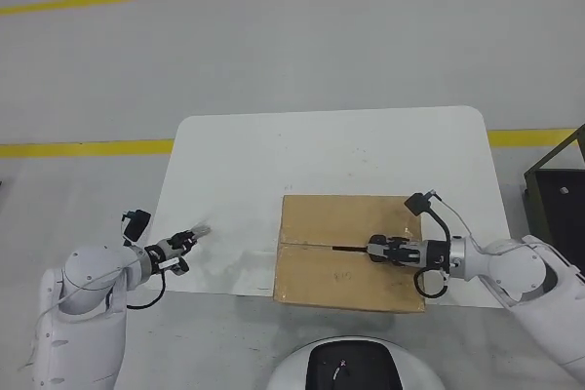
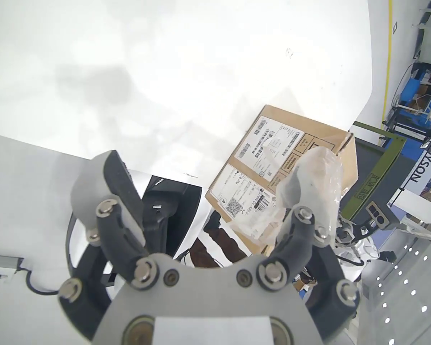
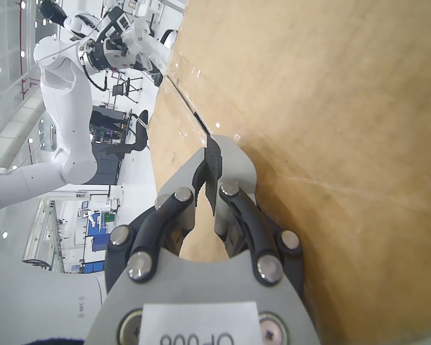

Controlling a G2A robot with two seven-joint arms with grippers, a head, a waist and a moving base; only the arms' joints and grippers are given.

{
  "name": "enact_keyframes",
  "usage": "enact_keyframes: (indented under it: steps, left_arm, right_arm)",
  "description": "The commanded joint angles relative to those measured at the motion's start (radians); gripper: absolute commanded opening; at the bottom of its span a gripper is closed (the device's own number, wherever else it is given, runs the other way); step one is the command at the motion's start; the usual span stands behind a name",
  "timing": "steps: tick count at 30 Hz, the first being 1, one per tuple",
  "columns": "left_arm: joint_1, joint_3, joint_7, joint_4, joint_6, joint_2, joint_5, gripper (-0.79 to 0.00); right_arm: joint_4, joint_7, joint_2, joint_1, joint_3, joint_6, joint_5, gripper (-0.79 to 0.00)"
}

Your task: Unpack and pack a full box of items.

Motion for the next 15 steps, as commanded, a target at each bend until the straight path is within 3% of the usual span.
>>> enact_keyframes:
  steps: [1,15]
  left_arm:
    - [-0.008,0.001,0.013,0.01,0.013,0.006,-0.012,0.0]
    - [-0.082,0.021,0.089,0.084,0.089,0.044,-0.065,0.0]
  right_arm:
    - [0.003,-0.001,0.0,0.002,0.002,0.0,-0.001,-0.785]
    - [0.029,-0.003,-0.002,0.015,0.008,0.0,-0.008,-0.785]
